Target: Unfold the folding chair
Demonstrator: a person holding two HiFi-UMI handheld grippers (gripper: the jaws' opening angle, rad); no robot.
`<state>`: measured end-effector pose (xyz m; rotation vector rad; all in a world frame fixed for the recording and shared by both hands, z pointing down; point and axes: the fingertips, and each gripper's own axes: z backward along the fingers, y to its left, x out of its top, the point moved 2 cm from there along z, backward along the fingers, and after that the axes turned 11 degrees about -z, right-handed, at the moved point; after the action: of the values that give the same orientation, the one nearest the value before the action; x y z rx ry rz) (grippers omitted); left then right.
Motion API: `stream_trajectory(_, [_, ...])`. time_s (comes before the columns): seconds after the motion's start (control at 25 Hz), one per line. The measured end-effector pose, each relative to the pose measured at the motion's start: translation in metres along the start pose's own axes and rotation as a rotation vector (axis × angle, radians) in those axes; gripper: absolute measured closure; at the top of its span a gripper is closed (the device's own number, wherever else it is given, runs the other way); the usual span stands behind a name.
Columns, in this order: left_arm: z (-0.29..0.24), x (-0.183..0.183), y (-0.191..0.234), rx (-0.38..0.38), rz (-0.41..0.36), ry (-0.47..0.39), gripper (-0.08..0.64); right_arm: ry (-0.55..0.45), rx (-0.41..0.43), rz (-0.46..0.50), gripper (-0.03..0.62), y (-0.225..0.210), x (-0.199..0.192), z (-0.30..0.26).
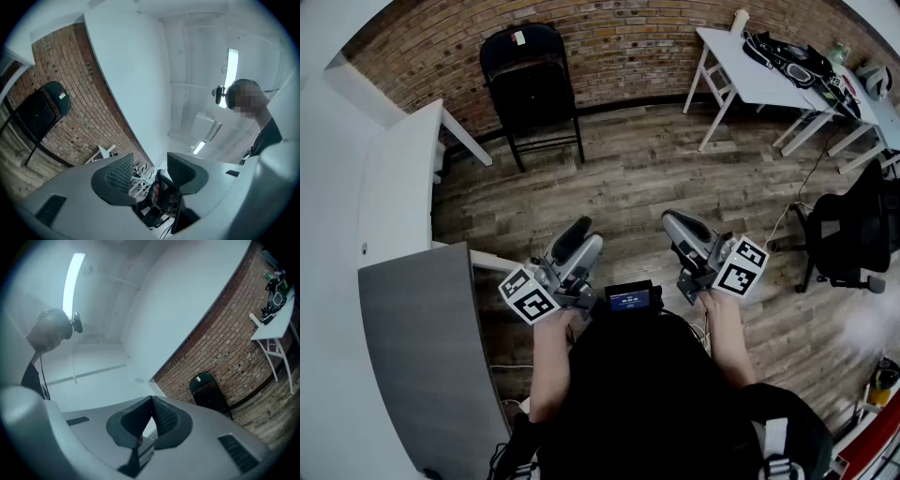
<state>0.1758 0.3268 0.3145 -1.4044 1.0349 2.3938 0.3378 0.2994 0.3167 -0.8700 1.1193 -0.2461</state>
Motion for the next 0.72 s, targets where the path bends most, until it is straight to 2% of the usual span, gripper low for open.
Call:
stream_trajectory(0.24, [0.014, 0.006, 0.006, -0.064, 0.066, 0.007, 0.314, 0.009, -0.059, 0.026, 0.577, 0.027, -0.022, -0.012])
stream_trajectory(0.4, [0.011, -0.004, 0.009, -0.129, 0.139, -0.002, 0.357, 0.043, -0.133, 0.031, 0.577, 0.025, -0.035, -0.006])
stream_trajectory(0.48, [0.007, -0.006, 0.013, -0.134, 0.15, -0.012, 0.359, 0.056, -0.15, 0.033, 0.577, 0.022, -0.034, -0.006])
stream_trajectory(0.72, [0.015, 0.01, 0.027, -0.086, 0.117, -0.048, 0.357, 0.1, -0.082, 0.043, 0.577, 0.015, -0.031, -0.038])
